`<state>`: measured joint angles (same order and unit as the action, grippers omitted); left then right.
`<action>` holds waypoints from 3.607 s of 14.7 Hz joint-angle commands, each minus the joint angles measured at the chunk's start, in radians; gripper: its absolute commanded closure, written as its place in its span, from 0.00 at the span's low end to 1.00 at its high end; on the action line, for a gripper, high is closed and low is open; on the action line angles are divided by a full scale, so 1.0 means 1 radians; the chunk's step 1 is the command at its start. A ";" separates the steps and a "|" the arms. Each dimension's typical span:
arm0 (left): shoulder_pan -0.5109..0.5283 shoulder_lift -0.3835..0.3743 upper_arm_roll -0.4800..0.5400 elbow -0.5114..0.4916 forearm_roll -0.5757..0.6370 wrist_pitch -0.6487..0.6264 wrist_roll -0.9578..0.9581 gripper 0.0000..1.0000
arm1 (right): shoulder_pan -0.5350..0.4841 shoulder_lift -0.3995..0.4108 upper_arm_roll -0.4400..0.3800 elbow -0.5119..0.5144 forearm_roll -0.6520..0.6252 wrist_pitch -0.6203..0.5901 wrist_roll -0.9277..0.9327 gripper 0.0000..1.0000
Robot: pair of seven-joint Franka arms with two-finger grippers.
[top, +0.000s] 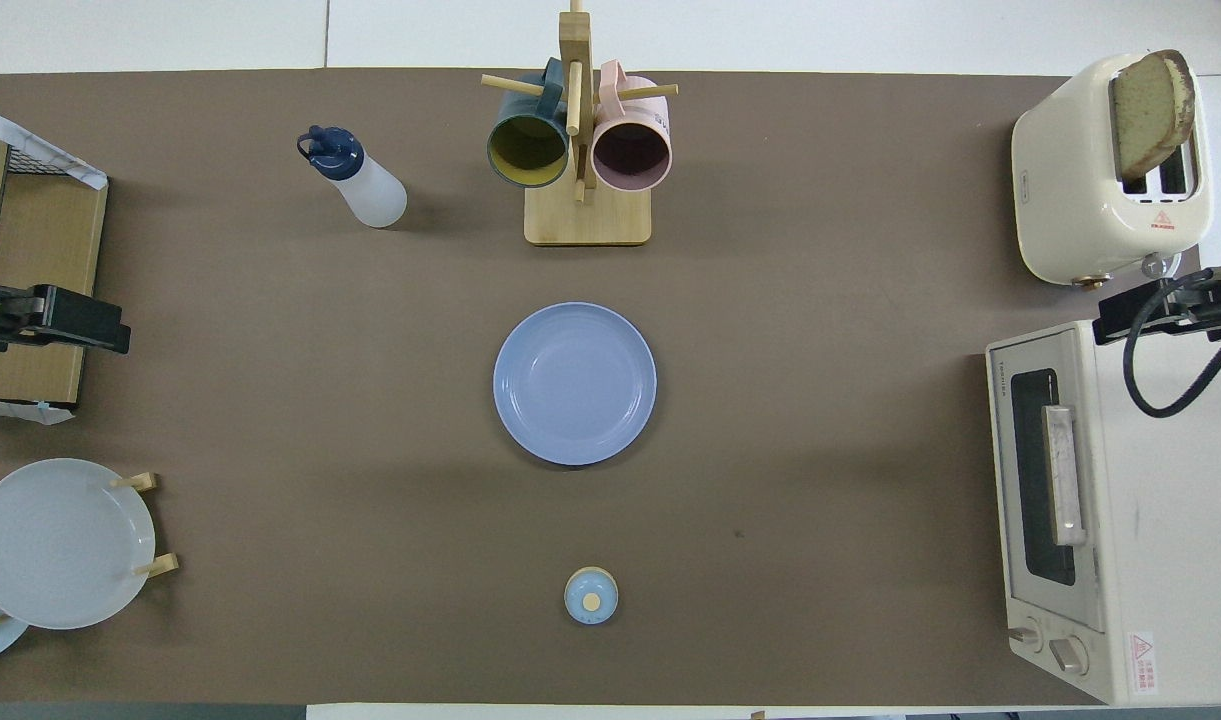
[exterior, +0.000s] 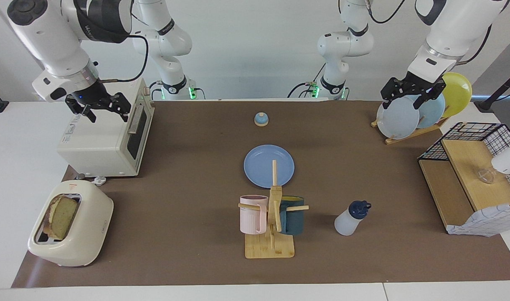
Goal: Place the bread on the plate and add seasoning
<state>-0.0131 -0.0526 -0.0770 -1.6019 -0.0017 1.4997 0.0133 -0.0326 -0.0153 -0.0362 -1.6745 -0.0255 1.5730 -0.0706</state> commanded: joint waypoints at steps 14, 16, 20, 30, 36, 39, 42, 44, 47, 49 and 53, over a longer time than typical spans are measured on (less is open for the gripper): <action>-0.014 -0.125 -0.001 -0.253 -0.001 0.277 -0.016 0.00 | 0.013 -0.009 0.007 -0.025 0.004 0.079 -0.015 0.00; -0.019 -0.176 -0.003 -0.385 -0.001 0.451 -0.050 0.00 | 0.013 -0.018 0.007 -0.060 -0.036 0.146 -0.015 0.00; -0.099 -0.182 -0.003 -0.476 -0.003 0.637 -0.067 0.00 | -0.006 -0.012 0.004 -0.097 -0.071 0.359 -0.012 0.00; -0.235 -0.145 -0.003 -0.846 -0.003 1.250 -0.213 0.00 | -0.070 0.153 0.003 -0.110 -0.226 0.748 -0.018 0.00; -0.265 0.046 0.002 -0.891 -0.003 1.618 -0.208 0.00 | -0.089 0.192 -0.004 -0.087 -0.297 0.788 -0.011 0.07; -0.262 0.115 0.005 -0.882 -0.007 1.721 -0.207 0.00 | -0.107 0.224 -0.004 -0.084 -0.287 0.849 -0.011 0.09; -0.246 0.157 0.009 -0.817 -0.023 1.729 -0.207 0.00 | -0.128 0.241 -0.002 -0.044 -0.251 0.869 -0.009 0.09; -0.246 0.192 0.026 -0.784 -0.021 1.731 -0.205 0.00 | -0.125 0.256 -0.002 -0.031 -0.170 0.875 -0.008 0.11; -0.254 0.235 0.031 -0.750 -0.021 1.734 -0.204 0.00 | -0.116 0.277 -0.004 -0.031 -0.165 0.910 -0.001 0.16; -0.260 0.273 0.032 -0.702 -0.021 1.732 -0.202 0.00 | -0.118 0.291 -0.002 -0.031 -0.165 0.946 -0.001 0.16; -0.289 0.307 0.063 -0.650 -0.021 1.728 -0.201 0.00 | -0.115 0.311 -0.004 -0.019 -0.175 0.979 -0.006 0.19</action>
<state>-0.2608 0.2220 -0.0511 -2.2972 -0.0124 3.2183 -0.1910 -0.1444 0.2786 -0.0430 -1.7192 -0.2051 2.5323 -0.0738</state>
